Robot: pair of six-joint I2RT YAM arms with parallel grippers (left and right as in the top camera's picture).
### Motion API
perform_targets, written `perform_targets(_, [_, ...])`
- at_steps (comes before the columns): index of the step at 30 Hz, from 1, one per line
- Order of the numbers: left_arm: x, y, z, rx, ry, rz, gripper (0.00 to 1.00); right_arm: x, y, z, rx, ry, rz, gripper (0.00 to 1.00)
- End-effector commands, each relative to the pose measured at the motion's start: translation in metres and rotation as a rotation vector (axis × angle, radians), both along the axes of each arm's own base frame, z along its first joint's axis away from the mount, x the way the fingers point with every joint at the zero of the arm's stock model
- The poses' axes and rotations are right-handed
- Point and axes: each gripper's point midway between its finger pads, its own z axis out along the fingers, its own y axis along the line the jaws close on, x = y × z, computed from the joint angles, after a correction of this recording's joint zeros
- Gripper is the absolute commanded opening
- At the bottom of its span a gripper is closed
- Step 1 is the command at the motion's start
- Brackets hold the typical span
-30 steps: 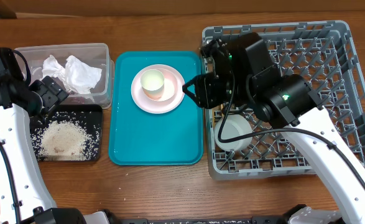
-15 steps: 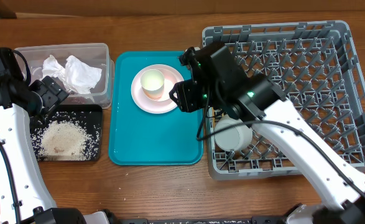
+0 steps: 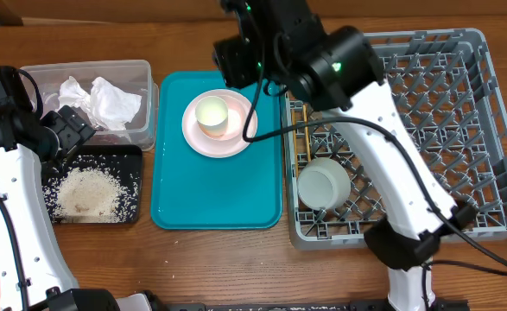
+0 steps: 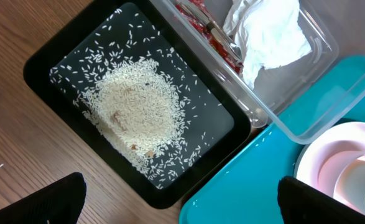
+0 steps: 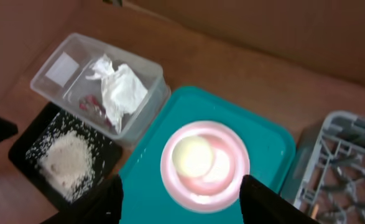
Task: Sort waste into correct bins and load items into the dishwasher
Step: 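Move the right gripper left over the small white bowl on the pink plate, then lower the right gripper and grasp the small white bowl rim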
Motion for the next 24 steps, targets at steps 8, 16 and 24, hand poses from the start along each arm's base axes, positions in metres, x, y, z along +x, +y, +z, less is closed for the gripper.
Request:
perform_targets(8, [0.003, 0.001, 0.004, 0.009, -0.009, -0.007, 1.0, 0.026, 0.057, -0.116, -0.179, 0.068, 0.155, 0.5])
perform_targets(16, [0.003, 0.001, 0.004, 0.009, -0.009, -0.008, 1.0, 0.007, 0.094, -0.172, -0.245, 0.121, 0.24, 0.47])
perform_targets(24, [0.003, 0.001, 0.004, 0.009, -0.009, -0.008, 1.0, 0.007, 0.099, -0.221, -0.353, 0.128, 0.218, 0.39])
